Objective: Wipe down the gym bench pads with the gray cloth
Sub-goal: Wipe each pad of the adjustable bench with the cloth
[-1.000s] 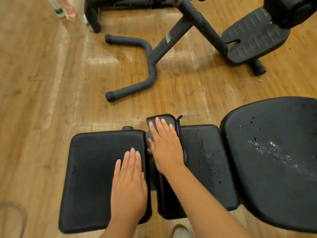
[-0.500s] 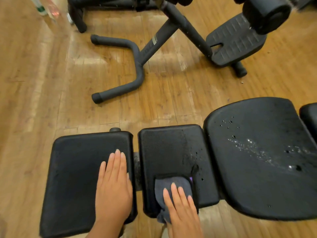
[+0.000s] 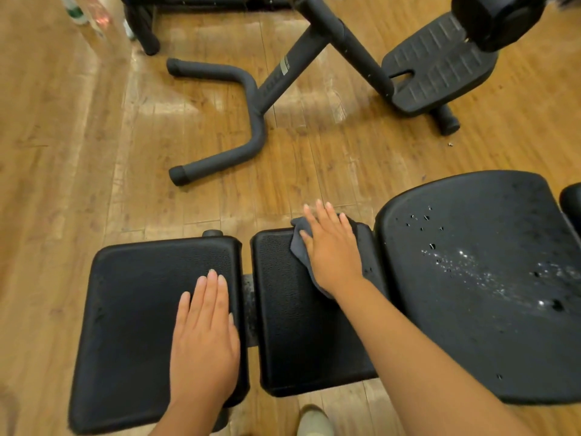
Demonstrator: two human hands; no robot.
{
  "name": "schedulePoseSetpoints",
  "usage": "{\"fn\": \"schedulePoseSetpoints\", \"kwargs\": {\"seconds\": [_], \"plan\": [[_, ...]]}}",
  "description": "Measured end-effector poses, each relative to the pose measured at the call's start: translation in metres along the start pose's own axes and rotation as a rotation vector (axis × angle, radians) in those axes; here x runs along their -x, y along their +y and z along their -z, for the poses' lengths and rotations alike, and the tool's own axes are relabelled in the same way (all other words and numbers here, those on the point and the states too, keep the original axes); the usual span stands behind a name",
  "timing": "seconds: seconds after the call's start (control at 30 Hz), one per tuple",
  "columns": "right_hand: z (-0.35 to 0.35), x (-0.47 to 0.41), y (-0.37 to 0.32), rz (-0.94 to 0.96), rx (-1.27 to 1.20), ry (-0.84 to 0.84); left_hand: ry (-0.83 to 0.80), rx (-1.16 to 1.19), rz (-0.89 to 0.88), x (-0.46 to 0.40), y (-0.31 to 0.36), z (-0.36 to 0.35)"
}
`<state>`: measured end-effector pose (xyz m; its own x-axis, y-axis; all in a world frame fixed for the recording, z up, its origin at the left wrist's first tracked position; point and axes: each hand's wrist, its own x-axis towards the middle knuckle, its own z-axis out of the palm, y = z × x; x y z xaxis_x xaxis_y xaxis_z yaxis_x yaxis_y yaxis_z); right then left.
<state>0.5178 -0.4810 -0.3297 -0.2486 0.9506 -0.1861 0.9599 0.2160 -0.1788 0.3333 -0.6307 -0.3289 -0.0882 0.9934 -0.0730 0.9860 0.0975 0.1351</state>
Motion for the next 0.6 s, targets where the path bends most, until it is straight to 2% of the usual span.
{"fn": "schedulePoseSetpoints", "kwargs": {"seconds": [0.13, 0.23, 0.4, 0.6], "plan": [[-0.006, 0.028, 0.003, 0.039, -0.036, 0.041, -0.008, -0.004, -0.003, 0.001, 0.0, 0.002], [-0.024, 0.088, 0.006, 0.005, -0.017, 0.114, -0.018, -0.011, -0.002, 0.001, 0.0, 0.003], [-0.057, 0.189, 0.014, 0.027, -0.064, 0.082, -0.036, -0.013, 0.004, 0.0, 0.001, 0.005], [-0.051, 0.176, 0.021, -0.035, -0.038, 0.089, -0.035, 0.009, -0.006, -0.001, 0.001, 0.005]]}}
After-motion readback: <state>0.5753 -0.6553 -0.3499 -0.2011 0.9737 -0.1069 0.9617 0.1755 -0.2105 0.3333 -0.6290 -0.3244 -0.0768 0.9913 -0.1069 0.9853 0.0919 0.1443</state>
